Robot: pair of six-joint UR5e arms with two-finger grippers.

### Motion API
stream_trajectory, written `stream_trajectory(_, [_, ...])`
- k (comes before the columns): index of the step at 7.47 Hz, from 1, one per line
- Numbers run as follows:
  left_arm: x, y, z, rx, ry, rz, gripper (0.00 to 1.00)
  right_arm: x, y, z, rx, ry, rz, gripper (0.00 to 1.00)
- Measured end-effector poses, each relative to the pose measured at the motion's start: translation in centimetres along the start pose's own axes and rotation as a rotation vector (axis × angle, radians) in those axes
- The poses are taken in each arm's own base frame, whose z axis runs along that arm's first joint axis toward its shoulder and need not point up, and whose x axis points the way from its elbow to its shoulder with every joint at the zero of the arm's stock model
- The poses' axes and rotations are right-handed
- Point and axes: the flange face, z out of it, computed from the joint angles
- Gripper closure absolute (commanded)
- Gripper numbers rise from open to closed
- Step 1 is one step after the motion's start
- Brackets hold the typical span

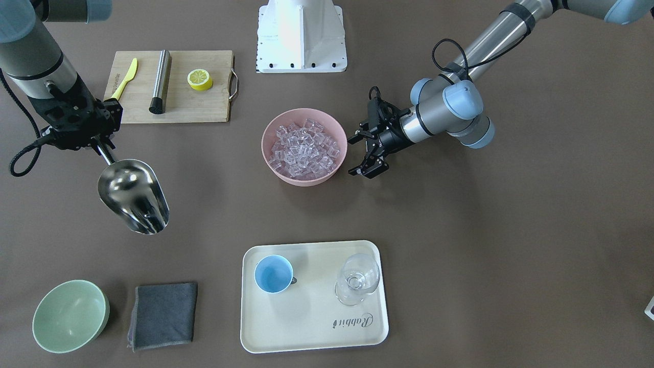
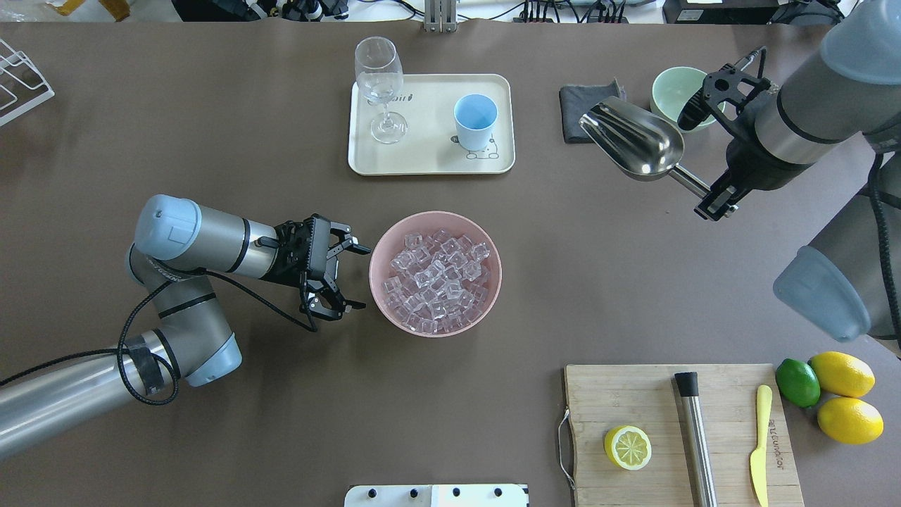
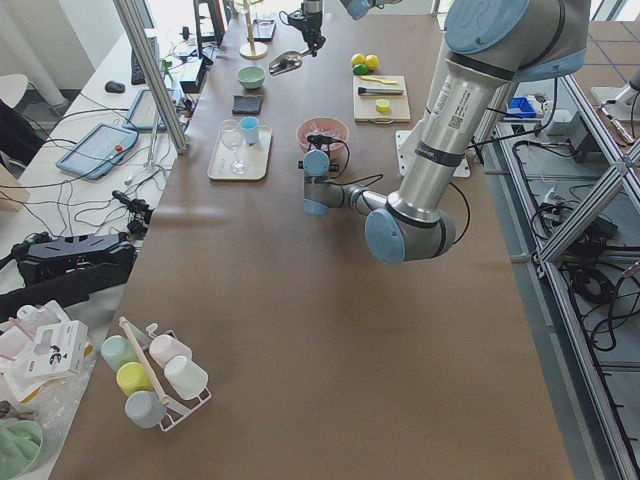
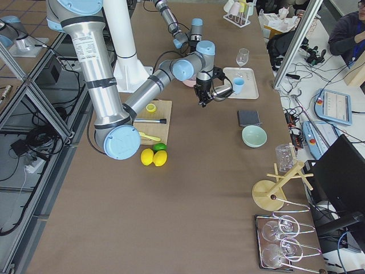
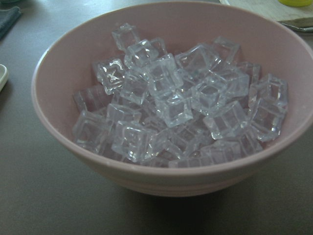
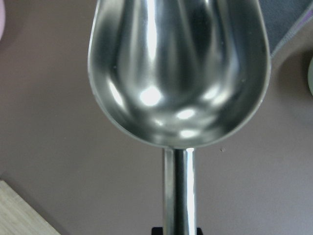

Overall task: Put ice in cup with scoop
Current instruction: 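Lift the scoop with the right gripper and carry it over the bowl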

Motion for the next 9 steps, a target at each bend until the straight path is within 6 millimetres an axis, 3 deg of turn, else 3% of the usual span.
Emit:
stream_trajectory(3, [-0.3,1.1,-0.3,0.019,-0.013,0.009,0.02,-4.6,-2.3,-2.4,-0.04,-0.033,-0.216,1.0])
stream_trajectory(6, [-0.3,1.6,-0.6,0.063,-0.046,-0.028,0.02,-9.7,-3.0,-2.3,-0.192,-0.073,-0.272,1.0])
stream_trajectory(9, [-0.1,0.9,-0.2,0.086,-0.04,-0.063,0.02,-14.7,-4.0,-2.4,-0.413,-0.098,-0.279,1.0])
